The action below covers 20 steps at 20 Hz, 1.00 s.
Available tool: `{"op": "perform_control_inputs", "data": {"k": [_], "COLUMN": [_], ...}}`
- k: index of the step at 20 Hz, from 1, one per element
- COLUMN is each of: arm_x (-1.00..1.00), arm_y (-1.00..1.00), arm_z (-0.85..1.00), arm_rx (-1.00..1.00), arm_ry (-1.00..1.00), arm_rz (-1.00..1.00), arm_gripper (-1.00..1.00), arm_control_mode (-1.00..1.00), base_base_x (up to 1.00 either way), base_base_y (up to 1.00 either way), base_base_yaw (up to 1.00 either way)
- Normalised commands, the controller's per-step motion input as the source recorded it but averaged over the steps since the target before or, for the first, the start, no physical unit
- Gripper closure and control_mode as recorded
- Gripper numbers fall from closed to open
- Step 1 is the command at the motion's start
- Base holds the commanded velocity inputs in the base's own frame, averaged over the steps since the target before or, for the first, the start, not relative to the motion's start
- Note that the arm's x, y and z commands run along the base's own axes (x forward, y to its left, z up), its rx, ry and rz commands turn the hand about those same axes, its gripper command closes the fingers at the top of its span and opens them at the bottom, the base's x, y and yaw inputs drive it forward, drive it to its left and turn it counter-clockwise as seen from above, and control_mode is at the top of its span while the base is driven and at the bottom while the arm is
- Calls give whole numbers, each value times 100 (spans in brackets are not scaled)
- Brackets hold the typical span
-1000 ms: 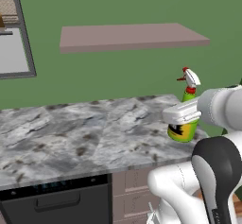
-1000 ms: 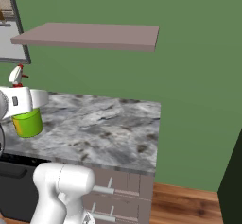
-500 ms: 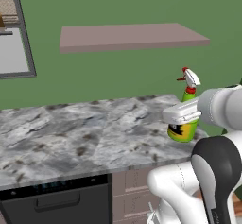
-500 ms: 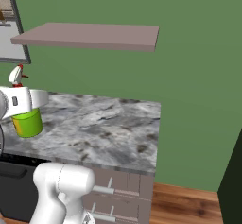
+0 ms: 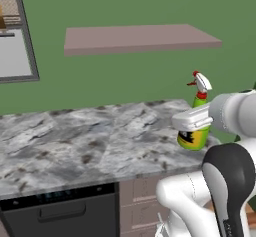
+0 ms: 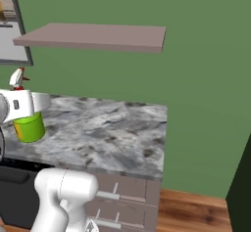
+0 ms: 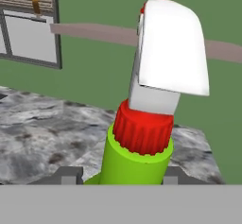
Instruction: Open the cabinet. Pick the spray and place it next to the sink. Then close the cabinet.
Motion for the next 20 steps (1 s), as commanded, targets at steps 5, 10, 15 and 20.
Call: {"op": "perform_control_inputs", "data": {"k": [5, 10, 15, 20], "arm_x": [0, 0, 0, 0], "arm_y": [0, 0, 0, 0], "arm_z": [0, 0, 0, 0], "arm_rx": [0, 0, 0, 0], "arm_ry": [0, 0, 0, 0], "arm_rz": [0, 0, 0, 0], "arm_gripper": [100, 100, 100, 100], "arm_control_mode": [100, 100, 100, 100], "base_base_x": [-36, -15, -6, 0], "base_base_y": [68, 81, 91, 86], "base_base_yaw": [0, 0, 0, 0]}}
